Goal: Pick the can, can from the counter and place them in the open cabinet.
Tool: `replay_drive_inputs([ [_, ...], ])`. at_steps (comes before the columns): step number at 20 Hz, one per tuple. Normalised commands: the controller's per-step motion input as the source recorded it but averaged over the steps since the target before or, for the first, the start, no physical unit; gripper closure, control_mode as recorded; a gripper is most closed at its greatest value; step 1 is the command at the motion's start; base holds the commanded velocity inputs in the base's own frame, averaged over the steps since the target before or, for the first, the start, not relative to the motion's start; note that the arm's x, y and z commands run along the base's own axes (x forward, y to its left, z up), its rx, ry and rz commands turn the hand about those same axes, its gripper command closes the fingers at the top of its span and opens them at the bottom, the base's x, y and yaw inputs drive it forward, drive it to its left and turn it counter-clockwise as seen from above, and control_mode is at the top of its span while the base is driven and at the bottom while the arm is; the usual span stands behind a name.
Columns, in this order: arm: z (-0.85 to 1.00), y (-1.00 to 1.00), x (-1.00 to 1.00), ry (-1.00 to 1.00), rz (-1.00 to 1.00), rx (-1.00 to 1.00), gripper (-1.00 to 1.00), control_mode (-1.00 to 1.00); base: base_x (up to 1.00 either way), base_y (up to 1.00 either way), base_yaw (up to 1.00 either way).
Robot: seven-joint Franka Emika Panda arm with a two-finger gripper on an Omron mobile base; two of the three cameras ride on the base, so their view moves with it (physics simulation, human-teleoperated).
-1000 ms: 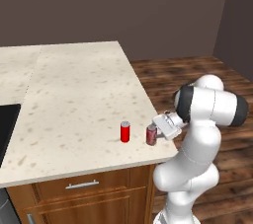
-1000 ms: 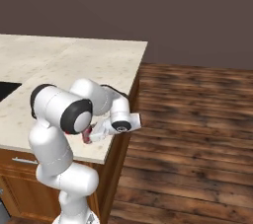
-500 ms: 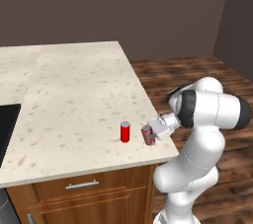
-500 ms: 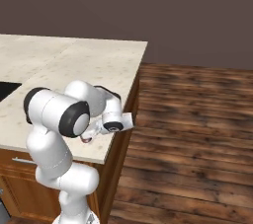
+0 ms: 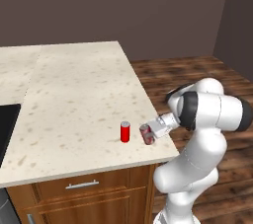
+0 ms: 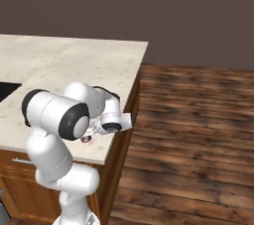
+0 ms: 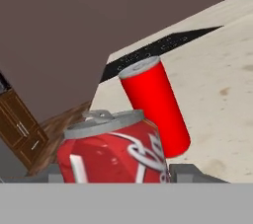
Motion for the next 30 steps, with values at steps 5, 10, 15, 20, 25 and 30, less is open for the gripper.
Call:
replay_drive_inputs([
  [5, 0.34, -0.1, -0.14, 0.0, -0.02, 0.0, 1.0, -1.0, 0.0, 0.0, 0.0],
  [10, 0.56, -0.14, -0.38, -0.02, -0.05, -0.02, 1.0, -1.0, 0.0, 0.0, 0.0],
  [15, 0.5, -0.01, -0.38, -0.02, -0.27, -0.09, 1.0, -1.0, 0.0, 0.0, 0.0],
  [20, 0.58, -0.05, -0.34, 0.04, -0.39, 0.0, 1.0, -1.0, 0.0, 0.0, 0.0],
  [25, 0.52, 0.0, -0.37, -0.12, -0.33, -0.06, 1.0, -1.0, 0.0, 0.0, 0.0],
  [30, 0.56, 0.02, -0.35, -0.11, -0.17, -0.11, 1.0, -1.0, 0.0, 0.0, 0.0],
])
